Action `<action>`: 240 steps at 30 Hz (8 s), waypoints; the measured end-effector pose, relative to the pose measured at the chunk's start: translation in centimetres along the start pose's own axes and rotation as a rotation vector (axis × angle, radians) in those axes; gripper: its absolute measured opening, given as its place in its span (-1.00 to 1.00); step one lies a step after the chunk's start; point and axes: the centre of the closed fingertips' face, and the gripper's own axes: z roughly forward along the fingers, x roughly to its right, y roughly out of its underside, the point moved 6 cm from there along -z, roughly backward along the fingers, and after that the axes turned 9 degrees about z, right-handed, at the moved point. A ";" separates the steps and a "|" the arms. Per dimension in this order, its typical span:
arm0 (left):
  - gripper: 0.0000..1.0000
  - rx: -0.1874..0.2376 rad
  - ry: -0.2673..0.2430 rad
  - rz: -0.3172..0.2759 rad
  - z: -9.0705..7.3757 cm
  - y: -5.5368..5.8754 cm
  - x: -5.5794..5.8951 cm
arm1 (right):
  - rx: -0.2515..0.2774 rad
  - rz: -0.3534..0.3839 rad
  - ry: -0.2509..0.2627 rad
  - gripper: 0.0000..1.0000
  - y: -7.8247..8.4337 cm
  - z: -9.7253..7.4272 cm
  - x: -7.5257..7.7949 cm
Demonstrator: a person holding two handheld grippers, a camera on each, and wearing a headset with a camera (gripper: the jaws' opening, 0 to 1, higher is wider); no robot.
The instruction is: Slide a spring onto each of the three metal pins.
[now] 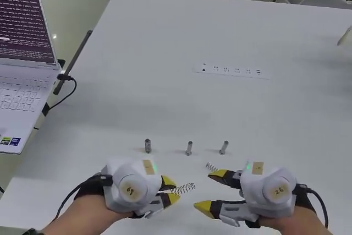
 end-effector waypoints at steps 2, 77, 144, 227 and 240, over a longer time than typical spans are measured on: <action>-0.95 0.002 0.012 0.011 0.1 -0.2 0.2 | -0.002 -0.008 -0.006 -0.19 0.0 0.0 -0.1; -0.96 0.066 0.080 0.138 1.6 -2.8 0.6 | -0.152 -0.333 -0.207 -0.83 -4.6 -1.7 -1.5; -0.81 0.081 0.062 0.072 1.7 -2.2 0.4 | -0.343 -0.501 -0.253 -0.83 -3.4 -1.6 -0.2; 0.00 0.099 -0.360 -0.326 -9.9 7.4 -4.5 | -0.506 -0.473 -0.130 -0.83 -5.5 1.1 9.6; 0.10 0.106 -0.379 -0.355 -10.5 7.9 -4.5 | -0.520 -0.481 -0.135 -0.83 -6.6 2.9 10.4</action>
